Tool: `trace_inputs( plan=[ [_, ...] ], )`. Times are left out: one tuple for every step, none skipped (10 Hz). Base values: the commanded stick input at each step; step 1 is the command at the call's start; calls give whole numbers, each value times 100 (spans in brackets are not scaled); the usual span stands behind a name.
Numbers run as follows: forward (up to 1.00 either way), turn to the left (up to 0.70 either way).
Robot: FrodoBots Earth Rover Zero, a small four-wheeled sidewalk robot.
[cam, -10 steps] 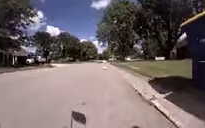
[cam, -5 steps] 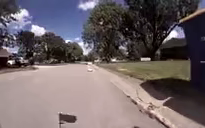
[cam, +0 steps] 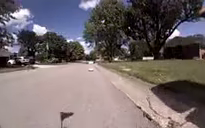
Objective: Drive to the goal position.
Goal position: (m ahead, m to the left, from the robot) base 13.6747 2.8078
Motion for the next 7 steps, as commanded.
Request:
trace_inputs(
  plan=[
    [85, 0],
    [85, 0],
    [85, 0],
    [85, 0],
    [85, 0],
    [85, 0],
    [85, 0]
  ],
)
